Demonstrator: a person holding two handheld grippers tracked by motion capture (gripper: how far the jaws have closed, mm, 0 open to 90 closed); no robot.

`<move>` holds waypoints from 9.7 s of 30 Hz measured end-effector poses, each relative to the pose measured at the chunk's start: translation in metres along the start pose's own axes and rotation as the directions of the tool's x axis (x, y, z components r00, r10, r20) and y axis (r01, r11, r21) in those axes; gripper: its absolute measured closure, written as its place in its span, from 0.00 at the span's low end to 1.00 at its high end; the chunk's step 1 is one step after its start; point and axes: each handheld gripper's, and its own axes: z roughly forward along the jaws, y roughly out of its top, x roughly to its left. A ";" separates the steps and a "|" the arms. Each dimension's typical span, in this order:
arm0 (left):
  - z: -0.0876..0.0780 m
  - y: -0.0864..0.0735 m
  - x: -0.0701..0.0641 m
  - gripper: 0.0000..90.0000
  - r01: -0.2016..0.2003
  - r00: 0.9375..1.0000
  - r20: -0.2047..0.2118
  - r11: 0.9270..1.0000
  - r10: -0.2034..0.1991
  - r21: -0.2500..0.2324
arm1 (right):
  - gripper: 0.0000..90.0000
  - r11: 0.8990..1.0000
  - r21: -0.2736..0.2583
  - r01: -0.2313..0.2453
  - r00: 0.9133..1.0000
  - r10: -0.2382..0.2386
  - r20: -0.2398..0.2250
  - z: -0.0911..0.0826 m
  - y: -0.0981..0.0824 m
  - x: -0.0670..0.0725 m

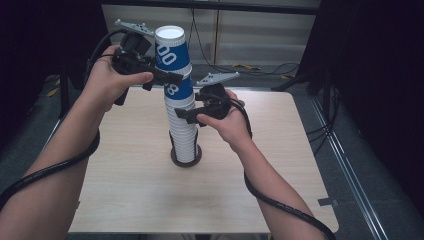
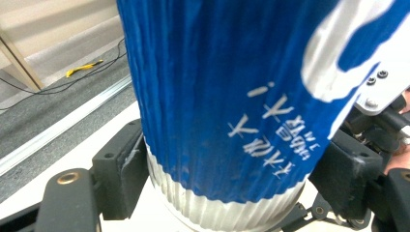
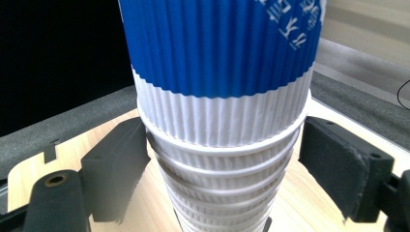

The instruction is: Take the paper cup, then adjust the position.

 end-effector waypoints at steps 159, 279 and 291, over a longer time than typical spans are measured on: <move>-0.006 -0.166 -0.018 0.30 -0.004 0.998 0.059 0.992 -0.003 0.123 | 0.16 0.999 0.047 0.021 1.000 -0.022 0.001 -0.058 -0.083 -0.017; 0.118 -0.147 -0.094 0.31 -0.287 0.953 0.249 0.770 0.172 0.569 | 0.16 0.970 0.222 0.096 0.992 -0.074 -0.105 -0.075 -0.156 -0.021; 0.129 -0.148 -0.094 0.31 -0.294 0.951 0.258 0.744 0.168 0.600 | 0.16 0.966 0.232 0.115 0.987 -0.085 -0.135 -0.071 -0.155 -0.017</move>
